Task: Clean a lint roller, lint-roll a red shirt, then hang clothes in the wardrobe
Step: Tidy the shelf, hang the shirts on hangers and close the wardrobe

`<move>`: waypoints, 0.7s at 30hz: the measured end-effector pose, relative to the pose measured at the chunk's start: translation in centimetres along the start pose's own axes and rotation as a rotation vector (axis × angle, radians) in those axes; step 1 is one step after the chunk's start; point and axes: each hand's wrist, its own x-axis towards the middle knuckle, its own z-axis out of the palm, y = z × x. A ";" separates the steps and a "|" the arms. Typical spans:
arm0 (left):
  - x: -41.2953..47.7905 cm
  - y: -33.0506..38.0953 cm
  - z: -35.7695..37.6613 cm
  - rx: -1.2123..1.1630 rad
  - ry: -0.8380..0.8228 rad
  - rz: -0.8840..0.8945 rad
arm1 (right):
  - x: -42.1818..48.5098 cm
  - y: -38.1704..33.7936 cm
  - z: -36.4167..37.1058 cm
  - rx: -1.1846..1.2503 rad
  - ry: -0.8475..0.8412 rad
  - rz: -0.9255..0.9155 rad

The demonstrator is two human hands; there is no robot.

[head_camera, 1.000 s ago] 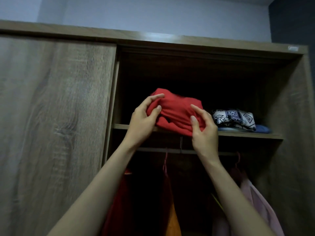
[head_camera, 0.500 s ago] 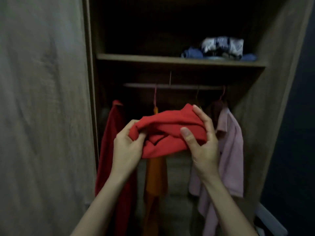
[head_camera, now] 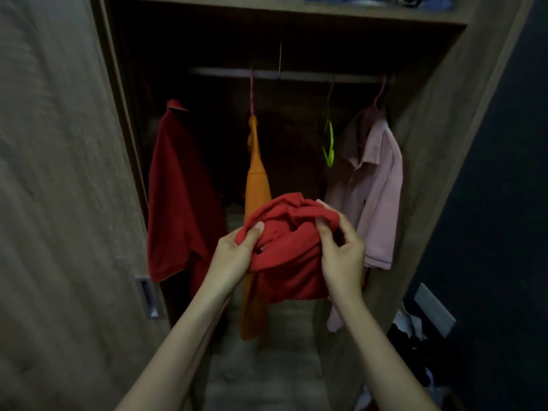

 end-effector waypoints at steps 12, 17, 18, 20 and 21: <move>0.5 -0.5 0.7 0.581 -0.050 0.537 | 3.6 2.3 -2.3 -0.013 0.150 0.076; 0.7 -1.0 2.0 0.559 -0.142 0.612 | 4.3 2.5 -2.5 -0.006 0.187 0.072; 0.9 -1.0 2.2 0.558 -0.132 0.587 | 4.4 2.5 -2.6 -0.003 0.190 0.082; 1.3 -1.0 2.6 0.547 -0.114 0.532 | 4.5 2.7 -2.9 0.015 0.184 0.113; 1.7 -0.9 2.6 0.534 -0.100 0.498 | 4.5 2.8 -3.1 0.021 0.172 0.122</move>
